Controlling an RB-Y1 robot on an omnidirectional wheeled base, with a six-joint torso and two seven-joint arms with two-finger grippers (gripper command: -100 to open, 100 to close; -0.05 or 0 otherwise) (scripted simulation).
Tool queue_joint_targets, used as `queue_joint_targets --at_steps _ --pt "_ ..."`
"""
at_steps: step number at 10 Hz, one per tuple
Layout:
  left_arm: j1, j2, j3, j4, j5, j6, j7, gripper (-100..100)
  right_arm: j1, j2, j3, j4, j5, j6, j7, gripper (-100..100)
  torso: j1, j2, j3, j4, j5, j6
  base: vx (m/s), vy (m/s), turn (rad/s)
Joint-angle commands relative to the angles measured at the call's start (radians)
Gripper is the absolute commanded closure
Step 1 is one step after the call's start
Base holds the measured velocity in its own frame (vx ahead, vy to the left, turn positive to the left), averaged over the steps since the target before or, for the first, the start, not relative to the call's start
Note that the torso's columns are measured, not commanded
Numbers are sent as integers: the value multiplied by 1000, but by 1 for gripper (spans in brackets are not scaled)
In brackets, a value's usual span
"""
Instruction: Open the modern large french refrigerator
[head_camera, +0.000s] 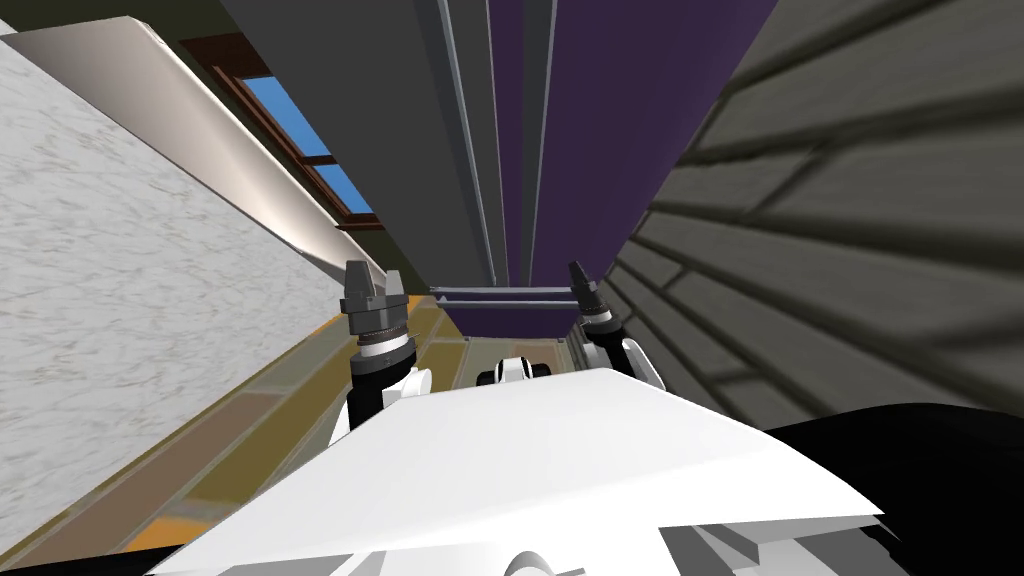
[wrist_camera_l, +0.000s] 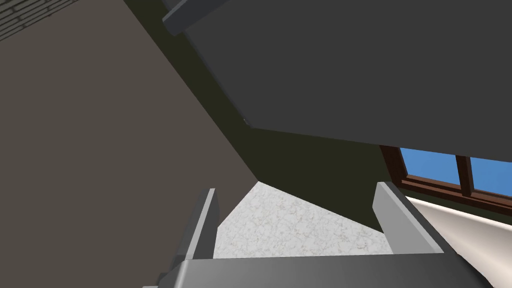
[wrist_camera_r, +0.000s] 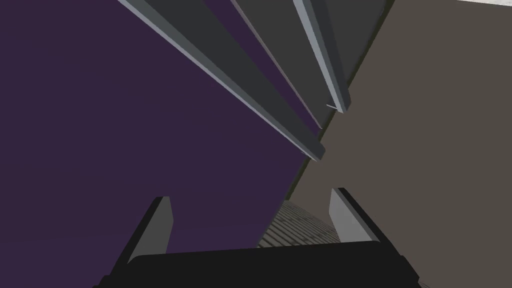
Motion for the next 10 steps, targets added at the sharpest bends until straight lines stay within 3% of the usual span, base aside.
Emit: queue_joint_targets --at_steps 1,10 --pt "0 0 0 0 0 0 0 0 -7 -13 -13 12 68 7 31 -100 3 -1 0 0 1 0 39 110 -70" --pt "0 0 0 0 0 0 0 0 -37 -25 -66 76 299 16 138 -100 2 0 0 0 1 0 41 108 -103"
